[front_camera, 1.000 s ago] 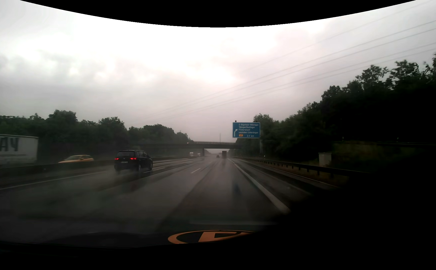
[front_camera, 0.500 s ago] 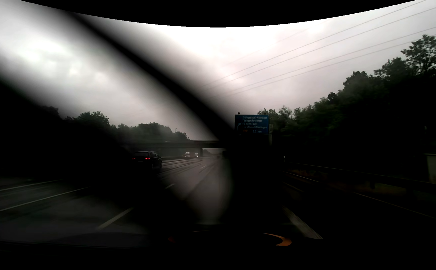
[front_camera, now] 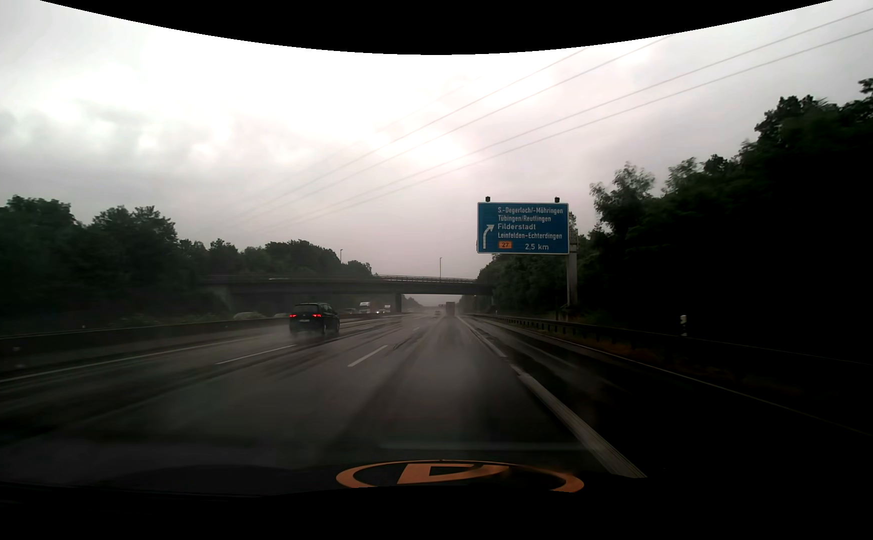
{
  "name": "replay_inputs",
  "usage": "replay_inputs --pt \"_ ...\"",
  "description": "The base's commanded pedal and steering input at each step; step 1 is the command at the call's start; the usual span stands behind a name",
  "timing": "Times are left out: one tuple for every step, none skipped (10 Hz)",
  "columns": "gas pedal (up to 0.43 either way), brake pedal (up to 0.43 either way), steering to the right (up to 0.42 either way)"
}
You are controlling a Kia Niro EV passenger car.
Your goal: Follow the waypoints while adhering to traffic rules and regulations
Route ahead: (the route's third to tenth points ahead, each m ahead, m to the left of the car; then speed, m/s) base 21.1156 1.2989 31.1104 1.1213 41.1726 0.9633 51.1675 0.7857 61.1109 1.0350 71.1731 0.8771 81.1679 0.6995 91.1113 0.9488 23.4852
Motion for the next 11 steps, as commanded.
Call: replay_inputs --pt "0.098 0.000 -0.003" --pt "0.098 0.000 -0.003" --pt "0.098 0.000 -0.002" --pt "0.098 0.000 -0.002" --pt "0.098 0.000 -0.002" --pt "0.098 0.000 -0.001" --pt "0.098 0.000 -0.001" --pt "0.098 0.000 -0.001" --pt "0.098 0.000 -0.001" --pt "0.098 0.000 -0.001" --pt "0.098 0.000 -0.001"
